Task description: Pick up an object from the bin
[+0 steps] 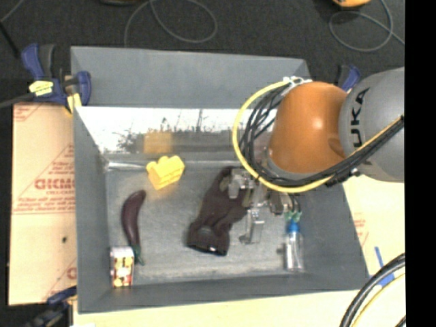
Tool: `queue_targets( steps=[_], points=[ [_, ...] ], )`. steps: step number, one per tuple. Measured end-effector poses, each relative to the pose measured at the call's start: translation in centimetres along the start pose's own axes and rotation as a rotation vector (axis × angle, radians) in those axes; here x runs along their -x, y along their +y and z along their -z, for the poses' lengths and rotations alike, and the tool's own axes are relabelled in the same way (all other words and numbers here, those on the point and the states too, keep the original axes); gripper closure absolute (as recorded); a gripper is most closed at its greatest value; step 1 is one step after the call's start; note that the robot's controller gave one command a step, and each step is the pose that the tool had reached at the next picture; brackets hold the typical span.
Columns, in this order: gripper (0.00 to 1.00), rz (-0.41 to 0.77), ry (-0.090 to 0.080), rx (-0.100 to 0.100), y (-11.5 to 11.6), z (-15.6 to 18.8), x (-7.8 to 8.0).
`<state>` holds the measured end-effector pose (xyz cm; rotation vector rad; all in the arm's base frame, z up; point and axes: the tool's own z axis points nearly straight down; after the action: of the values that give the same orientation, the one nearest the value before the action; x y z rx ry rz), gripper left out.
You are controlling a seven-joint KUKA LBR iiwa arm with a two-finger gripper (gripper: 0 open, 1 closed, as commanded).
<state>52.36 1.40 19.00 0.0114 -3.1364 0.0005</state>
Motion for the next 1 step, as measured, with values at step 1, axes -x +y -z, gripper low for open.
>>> queue_targets(
  steps=[1],
  points=[
    [0.00, 0.000, -0.009, 0.000, 0.01, 0.45, 0.17]
  ],
)
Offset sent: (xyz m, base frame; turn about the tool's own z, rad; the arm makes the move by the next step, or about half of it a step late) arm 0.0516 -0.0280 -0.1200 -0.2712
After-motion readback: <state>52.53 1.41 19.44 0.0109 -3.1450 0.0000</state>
